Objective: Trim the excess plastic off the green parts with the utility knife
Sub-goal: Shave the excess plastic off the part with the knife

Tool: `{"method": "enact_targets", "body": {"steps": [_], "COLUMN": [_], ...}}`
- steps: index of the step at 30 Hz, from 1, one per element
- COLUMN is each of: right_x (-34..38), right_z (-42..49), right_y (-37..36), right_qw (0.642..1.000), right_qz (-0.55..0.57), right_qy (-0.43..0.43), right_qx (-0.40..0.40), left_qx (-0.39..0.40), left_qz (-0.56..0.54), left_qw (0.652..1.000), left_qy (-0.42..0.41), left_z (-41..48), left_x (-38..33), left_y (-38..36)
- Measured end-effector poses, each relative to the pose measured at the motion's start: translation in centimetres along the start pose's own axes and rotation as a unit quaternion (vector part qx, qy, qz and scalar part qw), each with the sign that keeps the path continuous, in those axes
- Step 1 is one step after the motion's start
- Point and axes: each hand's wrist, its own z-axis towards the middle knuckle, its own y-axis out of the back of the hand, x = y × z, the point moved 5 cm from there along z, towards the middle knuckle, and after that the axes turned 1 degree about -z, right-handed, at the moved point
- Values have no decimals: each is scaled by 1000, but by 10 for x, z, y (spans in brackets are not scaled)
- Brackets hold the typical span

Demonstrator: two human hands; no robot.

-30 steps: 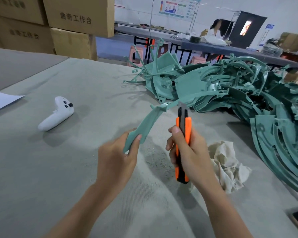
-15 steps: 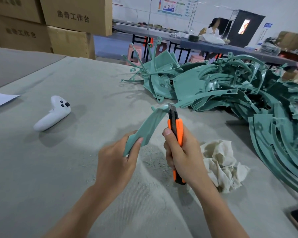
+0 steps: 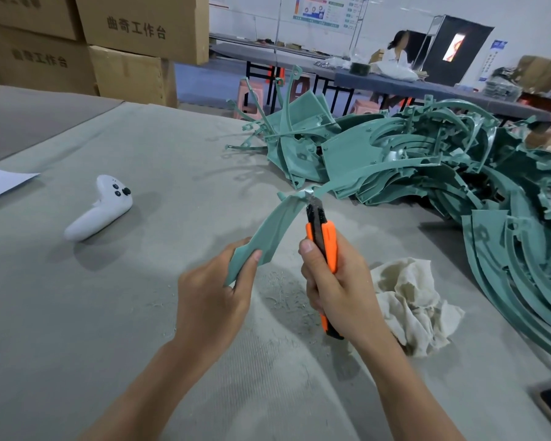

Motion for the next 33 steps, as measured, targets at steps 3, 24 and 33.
{"method": "enact_targets", "body": {"steps": [3,24,33], "right_x": [0,-5,10], "right_z": [1,-2,-4], "right_y": [6,6,5], "right_qw": [1000,999,985], "right_qz": [11,-18,-136], "right_qy": [-8,16,79], "right_qx": [-20,-45,-67], "left_qx": [15,-8,5], "left_qz": [-1,5,25], "left_qw": [1000,1000,1000], "left_qy": [-5,-4,0], "left_z": [-1,0,1], "left_x": [-3,-9,-10], "left_y": [-1,2,4]}}
